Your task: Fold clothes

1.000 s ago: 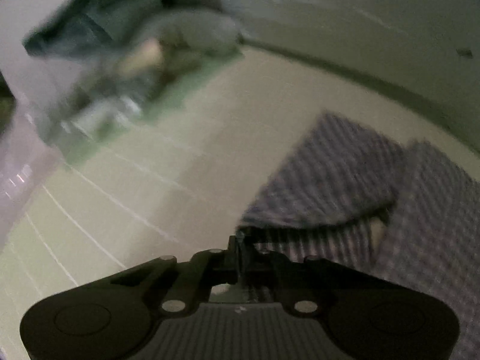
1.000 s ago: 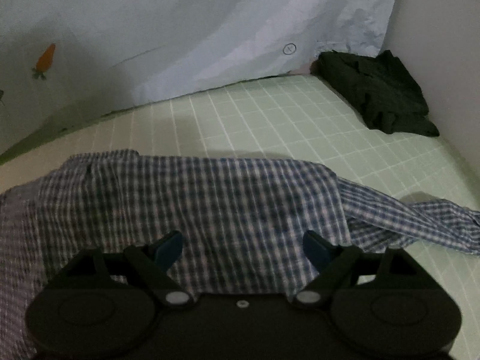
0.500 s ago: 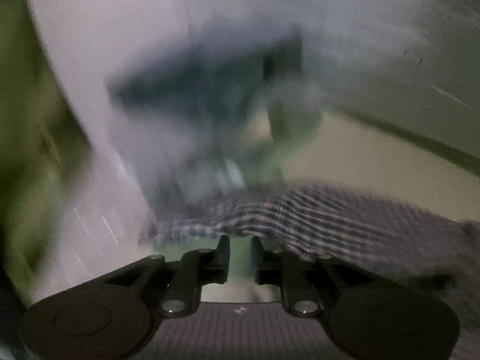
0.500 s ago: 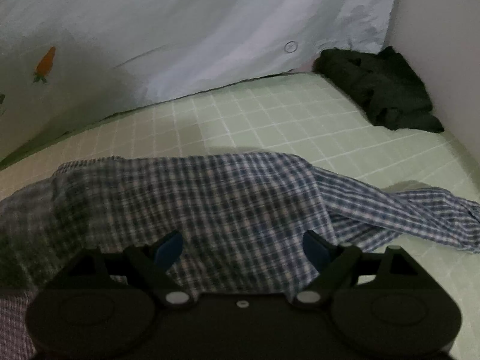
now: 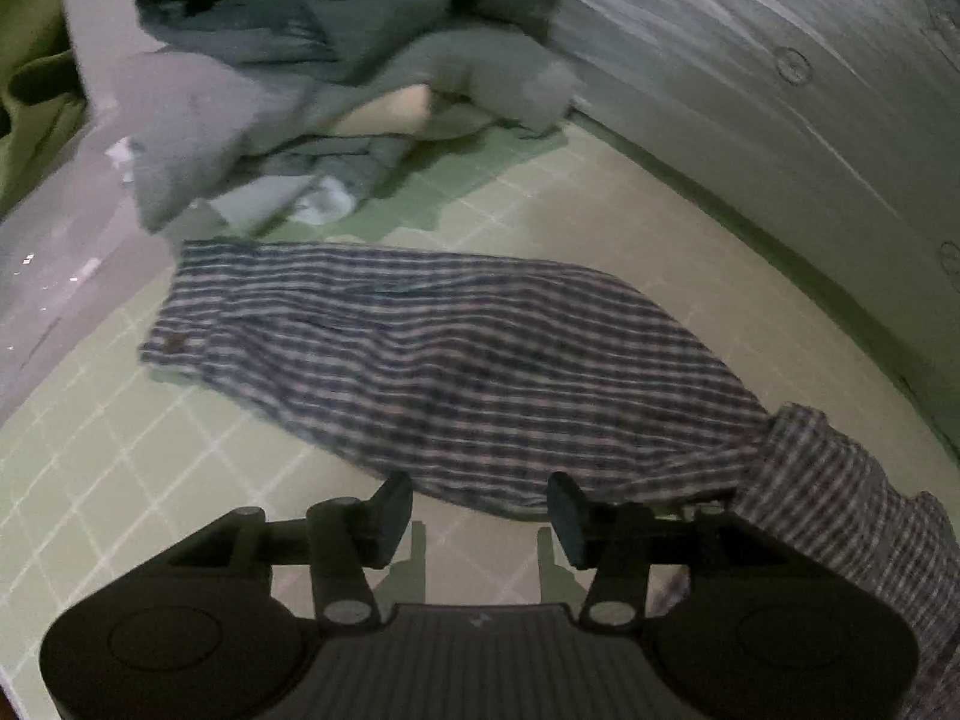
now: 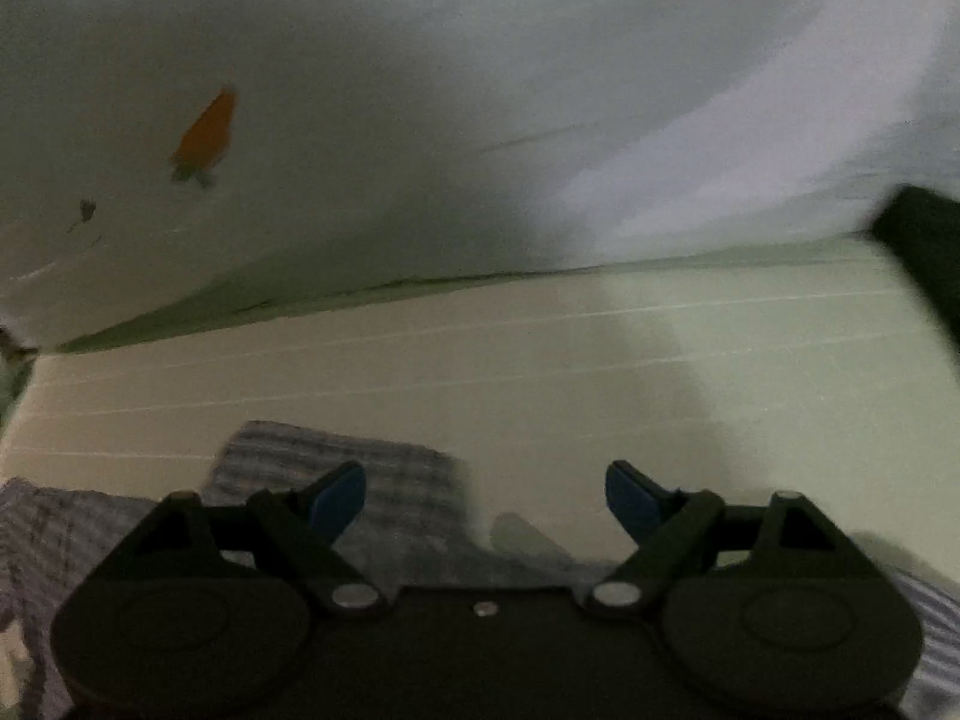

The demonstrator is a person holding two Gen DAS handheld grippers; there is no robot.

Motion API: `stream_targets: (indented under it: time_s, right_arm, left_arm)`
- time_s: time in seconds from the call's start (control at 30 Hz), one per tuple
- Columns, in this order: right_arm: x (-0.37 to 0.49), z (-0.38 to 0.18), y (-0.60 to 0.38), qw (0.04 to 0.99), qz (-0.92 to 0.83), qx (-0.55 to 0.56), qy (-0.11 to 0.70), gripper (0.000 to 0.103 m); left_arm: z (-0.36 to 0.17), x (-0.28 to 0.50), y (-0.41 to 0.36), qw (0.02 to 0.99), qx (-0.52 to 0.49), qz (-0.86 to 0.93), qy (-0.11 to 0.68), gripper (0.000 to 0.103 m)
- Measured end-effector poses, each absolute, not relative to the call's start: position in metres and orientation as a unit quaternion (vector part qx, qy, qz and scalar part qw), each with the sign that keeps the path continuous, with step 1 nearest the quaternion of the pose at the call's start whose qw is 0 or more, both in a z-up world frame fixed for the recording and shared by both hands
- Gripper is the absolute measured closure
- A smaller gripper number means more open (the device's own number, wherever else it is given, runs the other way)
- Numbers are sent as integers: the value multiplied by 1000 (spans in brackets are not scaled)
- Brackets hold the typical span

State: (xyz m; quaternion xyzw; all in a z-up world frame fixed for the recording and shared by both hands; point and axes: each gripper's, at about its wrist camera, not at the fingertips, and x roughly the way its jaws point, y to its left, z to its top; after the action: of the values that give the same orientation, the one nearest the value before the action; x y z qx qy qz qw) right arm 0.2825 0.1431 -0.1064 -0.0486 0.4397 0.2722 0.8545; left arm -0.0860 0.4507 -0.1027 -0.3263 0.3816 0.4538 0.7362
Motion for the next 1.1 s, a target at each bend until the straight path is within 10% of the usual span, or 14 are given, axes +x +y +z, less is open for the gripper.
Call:
stream_targets:
  time_s: [0.23,0.3,0.37,0.47,0.73,0.83,1.1]
  right_arm:
    - [305,-147,183,810,301,-52,501,20]
    - [304,-145,188,803,323,-82,494,44]
    - [304,-142,193,796,345,-107,485,96]
    - [312,-128,198,799,375,-112,456,97]
    - [360,-16,174,901,342,11,265,95]
    - [362,-28,170,909,299,-39,288,49]
    - [276,-76,64,907,205,-23,368,25]
  left_arm:
    - [-107,-68,444,735,-331,440,395,48]
    - [-109,-67,441,733,-333,439,398,48]
    - [-111,-66,441,732,-337,437,401,48]
    - [-108,-65,440,734,-337,436,397,48]
    - [-102,-67,441,740,-323,442,391,45]
    - [-104,-67,436,740,-314,432,408,42]
    - [-113,-98,400,763,-259,367,464,33]
